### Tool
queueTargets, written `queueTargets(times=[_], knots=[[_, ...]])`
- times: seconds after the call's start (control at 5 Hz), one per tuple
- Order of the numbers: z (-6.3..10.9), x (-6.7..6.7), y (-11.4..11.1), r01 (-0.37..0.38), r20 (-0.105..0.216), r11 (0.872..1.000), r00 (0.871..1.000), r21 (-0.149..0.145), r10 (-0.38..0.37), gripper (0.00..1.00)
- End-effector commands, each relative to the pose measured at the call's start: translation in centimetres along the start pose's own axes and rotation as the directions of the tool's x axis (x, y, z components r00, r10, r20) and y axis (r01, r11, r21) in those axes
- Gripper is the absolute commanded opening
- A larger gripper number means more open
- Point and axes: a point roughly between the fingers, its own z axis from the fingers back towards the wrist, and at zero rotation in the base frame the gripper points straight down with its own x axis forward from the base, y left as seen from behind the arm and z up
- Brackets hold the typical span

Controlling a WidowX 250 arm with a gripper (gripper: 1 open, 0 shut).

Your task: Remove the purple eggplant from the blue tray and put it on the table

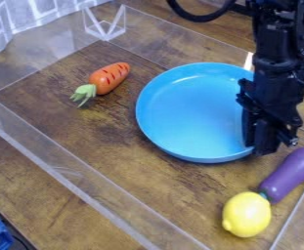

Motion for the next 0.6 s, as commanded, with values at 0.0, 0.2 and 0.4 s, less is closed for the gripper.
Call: queueTargets(times=[0.0, 0.2, 0.4], knots=[[1.88, 1.76, -0.80, 0.083, 0.055, 0.996, 0.995, 0.019, -0.084, 0.00], [2.06, 1.86, -0.90, 0.096, 0.051, 0.995, 0.994, 0.015, -0.097, 0.00], [2.33, 1.98, -0.99, 0.109, 0.046, 0.994, 0.993, 0.011, -0.109, 0.00]])
